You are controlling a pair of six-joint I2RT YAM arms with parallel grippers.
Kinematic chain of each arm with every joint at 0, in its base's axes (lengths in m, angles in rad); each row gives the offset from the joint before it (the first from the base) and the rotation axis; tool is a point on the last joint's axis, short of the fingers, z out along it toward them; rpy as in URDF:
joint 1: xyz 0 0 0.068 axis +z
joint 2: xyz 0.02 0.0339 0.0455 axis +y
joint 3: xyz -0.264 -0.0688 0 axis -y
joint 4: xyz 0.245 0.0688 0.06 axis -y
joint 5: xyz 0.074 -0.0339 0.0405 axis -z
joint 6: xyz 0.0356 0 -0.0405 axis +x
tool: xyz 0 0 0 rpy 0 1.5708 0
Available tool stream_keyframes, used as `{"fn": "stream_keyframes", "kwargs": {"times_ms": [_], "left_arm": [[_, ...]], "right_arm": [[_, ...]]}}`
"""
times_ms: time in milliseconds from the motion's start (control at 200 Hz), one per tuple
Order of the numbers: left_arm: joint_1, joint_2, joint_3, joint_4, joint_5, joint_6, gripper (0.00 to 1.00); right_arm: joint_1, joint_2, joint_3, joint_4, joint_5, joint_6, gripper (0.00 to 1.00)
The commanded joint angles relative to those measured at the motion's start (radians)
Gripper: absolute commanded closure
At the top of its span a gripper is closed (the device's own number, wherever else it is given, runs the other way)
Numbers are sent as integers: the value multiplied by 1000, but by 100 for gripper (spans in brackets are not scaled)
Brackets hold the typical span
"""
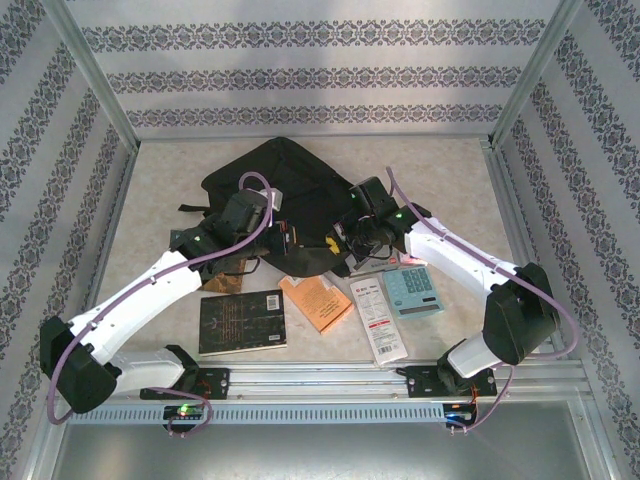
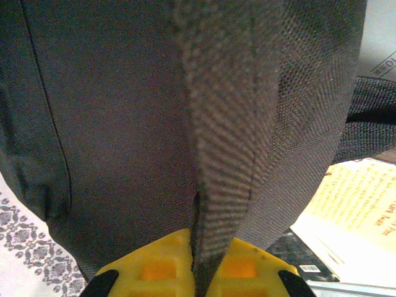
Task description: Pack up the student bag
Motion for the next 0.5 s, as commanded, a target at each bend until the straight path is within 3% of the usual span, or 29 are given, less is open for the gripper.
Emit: {"fn": "stream_keyframes", "kwargs": {"times_ms": [0,495], "left_arm": [[41,-50,-14,2,-51,27,100],[219,-81,-91,8,-11,22,100]], "right_arm": [[-22,1,3,-84,33,-61,100],[-64,4,30,-166,32,-222,100]]}}
